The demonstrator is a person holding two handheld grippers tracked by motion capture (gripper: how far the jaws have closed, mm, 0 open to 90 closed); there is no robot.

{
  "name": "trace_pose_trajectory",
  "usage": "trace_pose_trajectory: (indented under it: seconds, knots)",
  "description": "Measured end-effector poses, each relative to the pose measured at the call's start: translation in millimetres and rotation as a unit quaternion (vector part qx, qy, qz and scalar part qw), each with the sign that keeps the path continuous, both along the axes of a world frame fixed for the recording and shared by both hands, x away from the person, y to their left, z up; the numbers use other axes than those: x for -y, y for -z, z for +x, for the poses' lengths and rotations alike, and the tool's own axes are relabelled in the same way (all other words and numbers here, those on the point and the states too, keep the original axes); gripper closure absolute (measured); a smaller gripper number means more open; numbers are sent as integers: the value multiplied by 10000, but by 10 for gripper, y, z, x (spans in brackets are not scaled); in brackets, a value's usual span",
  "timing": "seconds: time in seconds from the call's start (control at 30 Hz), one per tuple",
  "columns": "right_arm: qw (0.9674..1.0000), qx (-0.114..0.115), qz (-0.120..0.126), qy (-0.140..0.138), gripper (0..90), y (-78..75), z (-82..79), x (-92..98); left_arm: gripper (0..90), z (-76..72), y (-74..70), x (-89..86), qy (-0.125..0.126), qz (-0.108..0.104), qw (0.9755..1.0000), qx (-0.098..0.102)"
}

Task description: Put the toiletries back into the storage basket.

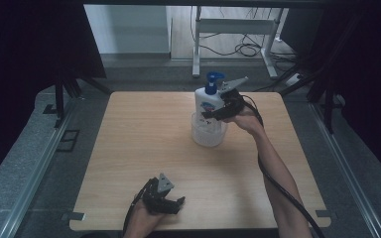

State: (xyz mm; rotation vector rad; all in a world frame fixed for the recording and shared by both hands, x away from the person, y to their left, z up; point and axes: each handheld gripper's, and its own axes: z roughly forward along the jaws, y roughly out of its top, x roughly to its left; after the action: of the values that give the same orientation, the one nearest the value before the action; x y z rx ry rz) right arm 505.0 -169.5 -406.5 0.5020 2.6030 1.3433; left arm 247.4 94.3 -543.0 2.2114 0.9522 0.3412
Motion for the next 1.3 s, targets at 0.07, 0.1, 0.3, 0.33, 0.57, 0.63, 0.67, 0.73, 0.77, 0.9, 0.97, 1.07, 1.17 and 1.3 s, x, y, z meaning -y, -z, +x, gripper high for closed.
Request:
trace_pose_trajectory:
  seconds: [0.07,0.1,0.3,0.33,0.57,0.63,0.67,0.73,0.77,0.9,0.97,1.07,1.17,1.3]
  knots:
    - [10000,-19,-22,11,374,65,5,2,131,0,0,0,1,0,10000,0]
    - [10000,-19,-22,11,374,65,5,2,131,0,0,0,1,0,10000,0]
    - [10000,-54,-46,51,375,168,16,5,131,0,0,0,-1,3,10000,0]
    - [10000,-57,-45,59,374,180,18,4,131,0,0,-1,0,4,10000,0]
    - [10000,-54,-44,35,374,256,20,-7,131,-1,-1,0,-4,6,10000,-7]
    - [9999,-56,-82,47,372,289,20,-18,131,-2,-3,-2,2,17,10000,-17]
    - [9999,-67,-91,47,372,299,21,-20,131,-2,-3,-2,2,17,10000,-17]
    - [9999,-68,-77,44,371,313,25,-17,131,0,-2,-2,9,17,10000,-4]
    - [9999,-68,-77,44,371,313,25,-17,131,0,-2,-2,9,17,10000,-4]
    - [9999,-81,-54,52,367,325,20,-6,131,0,-2,-2,9,16,10000,-4]
    - [9999,-61,-107,30,365,321,14,1,131,1,-4,-5,25,41,10000,-6]
    - [9999,-28,-123,10,360,322,2,3,131,2,-4,-6,32,46,10000,-7]
    - [10000,-29,-61,22,323,331,-4,8,131,0,-3,-2,14,20,10000,-5]
    - [10000,1,-52,79,268,336,-18,22,131,0,-2,-2,10,18,10000,-3]
